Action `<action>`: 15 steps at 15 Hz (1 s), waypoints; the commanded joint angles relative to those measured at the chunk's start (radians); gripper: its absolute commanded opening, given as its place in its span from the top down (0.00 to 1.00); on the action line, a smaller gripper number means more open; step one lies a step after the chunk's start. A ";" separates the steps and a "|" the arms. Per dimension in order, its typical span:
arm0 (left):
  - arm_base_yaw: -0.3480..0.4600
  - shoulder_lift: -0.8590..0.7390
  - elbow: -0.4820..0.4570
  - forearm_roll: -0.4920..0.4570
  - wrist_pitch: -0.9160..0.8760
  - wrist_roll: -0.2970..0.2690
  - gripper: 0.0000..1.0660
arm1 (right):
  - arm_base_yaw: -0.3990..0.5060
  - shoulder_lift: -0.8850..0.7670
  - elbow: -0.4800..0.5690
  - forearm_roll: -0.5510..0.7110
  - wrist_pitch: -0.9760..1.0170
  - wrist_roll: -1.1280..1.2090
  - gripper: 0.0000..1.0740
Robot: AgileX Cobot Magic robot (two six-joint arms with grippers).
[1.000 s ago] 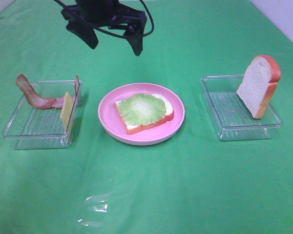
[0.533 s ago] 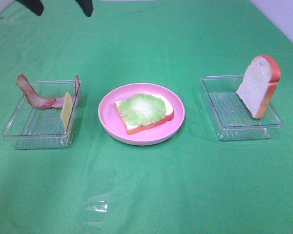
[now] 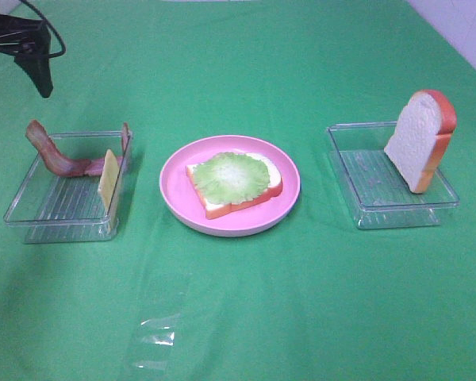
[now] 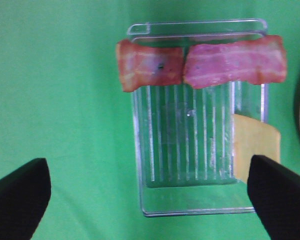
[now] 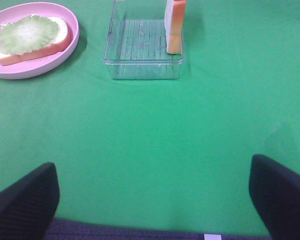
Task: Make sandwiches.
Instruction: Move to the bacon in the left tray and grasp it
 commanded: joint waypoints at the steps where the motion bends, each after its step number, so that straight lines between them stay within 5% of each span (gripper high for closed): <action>1: 0.047 0.018 0.009 -0.005 -0.006 -0.008 0.06 | -0.001 -0.032 0.003 0.003 -0.004 -0.006 0.08; 15: 0.056 0.220 0.007 -0.048 -0.236 -0.004 0.07 | -0.001 -0.032 0.003 0.003 -0.004 -0.006 0.08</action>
